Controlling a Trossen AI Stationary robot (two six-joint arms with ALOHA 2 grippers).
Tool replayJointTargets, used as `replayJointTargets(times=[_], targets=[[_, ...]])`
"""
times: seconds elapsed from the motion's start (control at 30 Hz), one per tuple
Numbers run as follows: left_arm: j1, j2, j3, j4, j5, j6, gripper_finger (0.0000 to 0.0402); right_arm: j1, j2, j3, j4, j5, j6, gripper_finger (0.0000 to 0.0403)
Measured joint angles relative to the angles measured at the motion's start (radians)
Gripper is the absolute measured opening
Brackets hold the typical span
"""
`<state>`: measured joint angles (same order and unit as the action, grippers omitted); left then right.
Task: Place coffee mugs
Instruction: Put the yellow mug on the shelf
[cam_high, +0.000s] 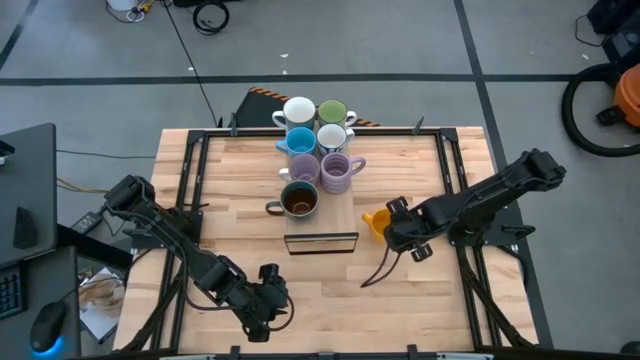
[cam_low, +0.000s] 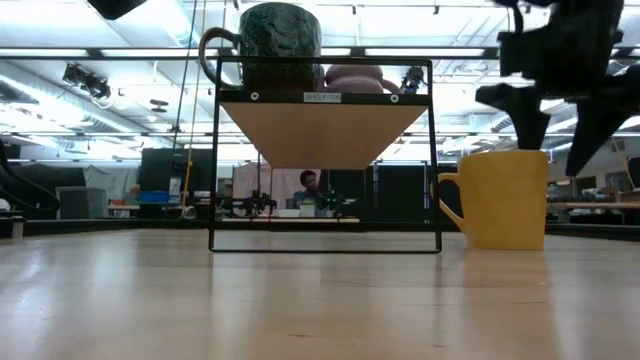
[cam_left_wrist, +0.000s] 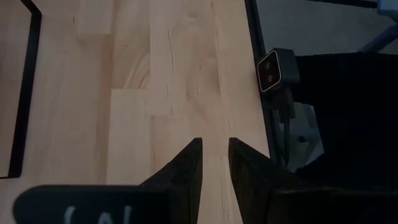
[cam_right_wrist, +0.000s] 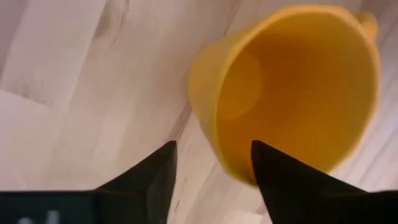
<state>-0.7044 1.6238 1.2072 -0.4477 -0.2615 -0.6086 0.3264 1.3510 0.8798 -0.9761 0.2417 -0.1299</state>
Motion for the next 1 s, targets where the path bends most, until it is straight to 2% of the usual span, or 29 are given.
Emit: replayJointTargets(times=[0.23,0.4,0.57,0.73,0.87,1.0], targets=[[0.0,0.0,0.0,0.001,0.0,0.0,0.0084,-0.022,0.039,-0.004,0.019,-0.051,0.08,0.0105],[0.0,0.0,0.0,0.001,0.0,0.001,0.0084,-0.044,0.05,0.007,0.034,-0.159,0.307,0.0028],[0.0,0.0,-0.001,0.002,0.0,0.003,0.0084,-0.067,0.051,0.021,0.066,-0.186,0.595,0.0027],[0.0,0.0,-0.001,0.006,0.0,0.003,0.0084,-0.086,0.055,0.02,0.113,-0.178,0.827,0.006],[0.0,0.0,-0.001,0.006,0.0,0.002,0.0084,-0.1,0.055,0.02,0.159,-0.158,0.924,0.0066],[0.0,0.0,-0.001,0.006,0.0,0.011,0.0084,-0.105,0.055,0.02,0.219,-0.137,0.904,0.007]])
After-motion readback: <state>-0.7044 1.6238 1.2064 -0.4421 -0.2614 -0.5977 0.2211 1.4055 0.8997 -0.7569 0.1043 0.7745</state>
